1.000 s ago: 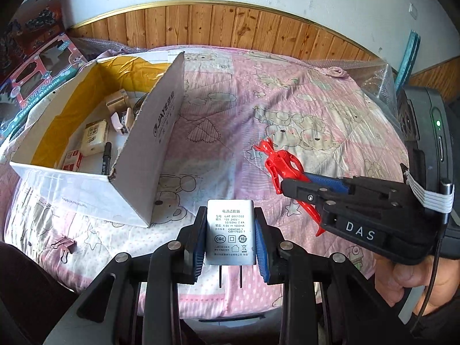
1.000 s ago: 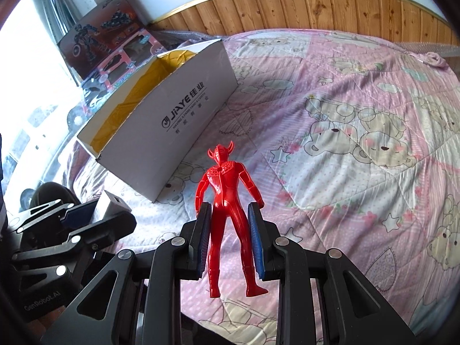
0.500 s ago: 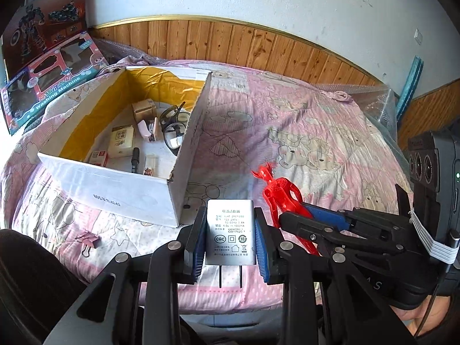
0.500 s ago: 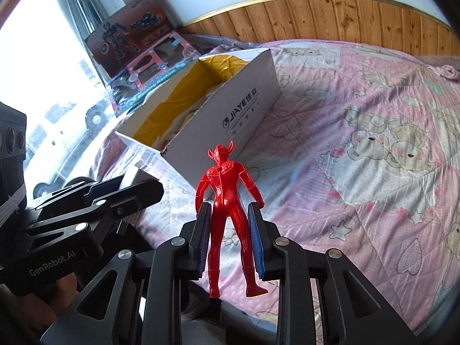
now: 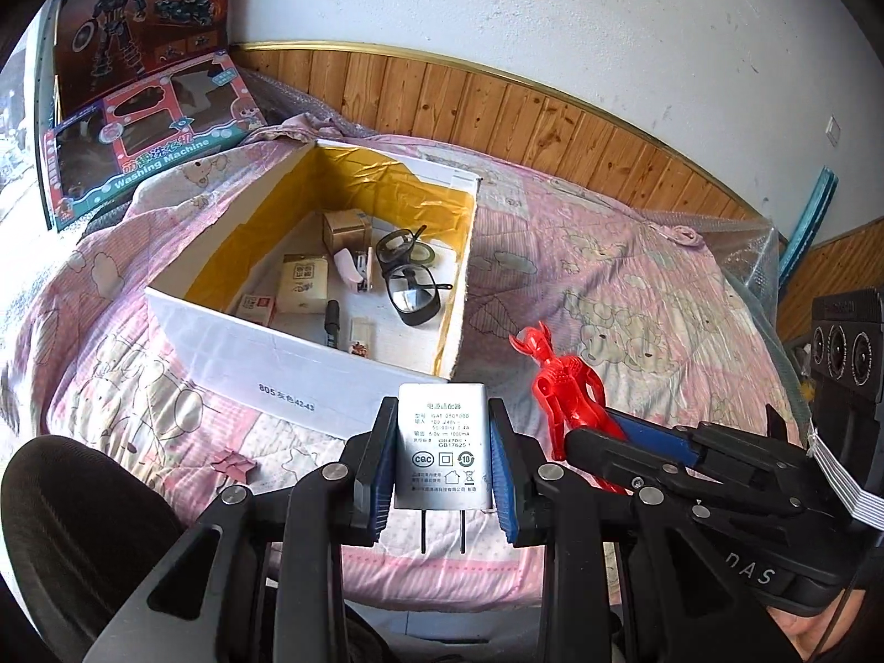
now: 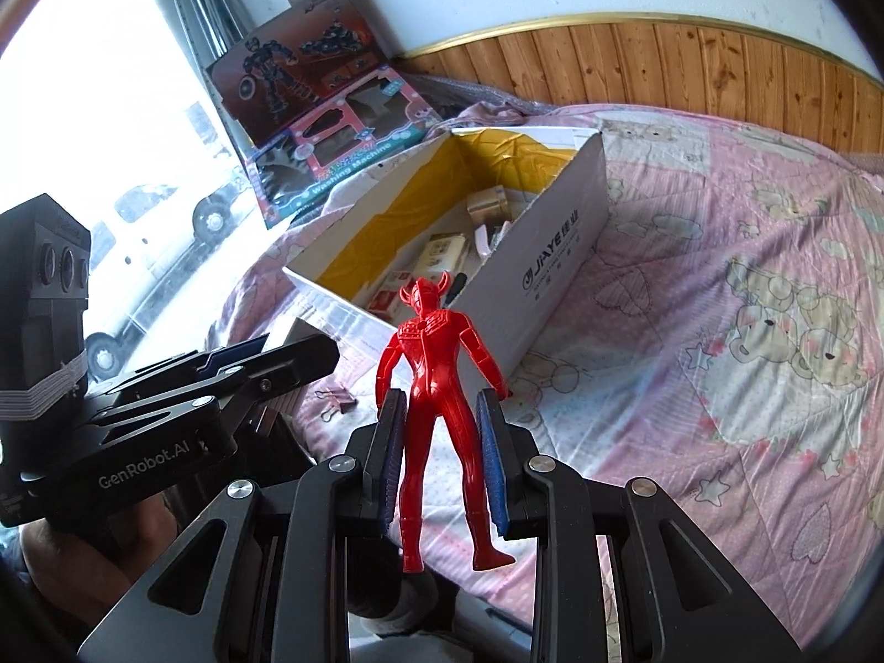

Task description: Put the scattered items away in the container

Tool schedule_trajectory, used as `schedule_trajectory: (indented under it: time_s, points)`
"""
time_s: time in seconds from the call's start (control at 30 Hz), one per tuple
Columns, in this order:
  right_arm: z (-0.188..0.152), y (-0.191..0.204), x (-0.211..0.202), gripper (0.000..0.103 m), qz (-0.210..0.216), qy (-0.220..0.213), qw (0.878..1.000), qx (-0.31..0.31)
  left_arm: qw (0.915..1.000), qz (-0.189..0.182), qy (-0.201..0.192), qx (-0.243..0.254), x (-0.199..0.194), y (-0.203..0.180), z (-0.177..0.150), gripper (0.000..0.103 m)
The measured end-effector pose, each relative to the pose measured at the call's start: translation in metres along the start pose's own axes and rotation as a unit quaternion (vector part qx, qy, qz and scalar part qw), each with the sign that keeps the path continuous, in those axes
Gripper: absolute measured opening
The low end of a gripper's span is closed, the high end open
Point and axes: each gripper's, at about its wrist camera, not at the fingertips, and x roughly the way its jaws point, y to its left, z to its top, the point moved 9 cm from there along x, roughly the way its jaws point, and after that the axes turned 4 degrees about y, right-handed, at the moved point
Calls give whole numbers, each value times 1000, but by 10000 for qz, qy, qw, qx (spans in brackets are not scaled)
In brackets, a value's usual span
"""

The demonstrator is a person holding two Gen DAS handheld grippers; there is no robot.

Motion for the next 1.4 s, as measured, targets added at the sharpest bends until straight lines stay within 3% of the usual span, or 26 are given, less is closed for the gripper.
schedule_trajectory:
  time_s: [0.53,1.4]
  points:
    - [52,24,11,27,19,-127,9996,-248,9993,-29,-252,-266,-15,41,42,31]
    - [138,22,56,27,-238,-63,9982,-540,9978,-180,-337,-536,17,83,108,31]
